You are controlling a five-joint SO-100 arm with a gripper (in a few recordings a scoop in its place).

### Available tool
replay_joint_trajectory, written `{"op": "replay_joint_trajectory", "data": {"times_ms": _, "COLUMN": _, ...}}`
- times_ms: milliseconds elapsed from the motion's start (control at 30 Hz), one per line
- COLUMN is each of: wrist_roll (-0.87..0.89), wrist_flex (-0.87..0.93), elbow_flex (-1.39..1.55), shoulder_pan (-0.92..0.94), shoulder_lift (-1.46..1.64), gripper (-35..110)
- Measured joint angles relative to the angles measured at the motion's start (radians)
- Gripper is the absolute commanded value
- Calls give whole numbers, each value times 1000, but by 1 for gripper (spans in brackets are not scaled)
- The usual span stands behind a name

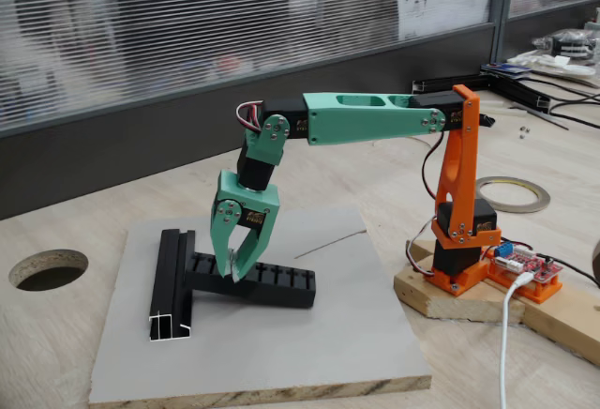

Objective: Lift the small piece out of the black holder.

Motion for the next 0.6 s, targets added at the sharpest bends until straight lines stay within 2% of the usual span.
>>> {"op": "replay_joint_trajectory", "data": {"times_ms": 600, "wrist_roll": 2, "wrist_flex": 0, "elbow_flex": 0, "shoulder_pan": 0, "shoulder_lift": 152, "gripper": 4}}
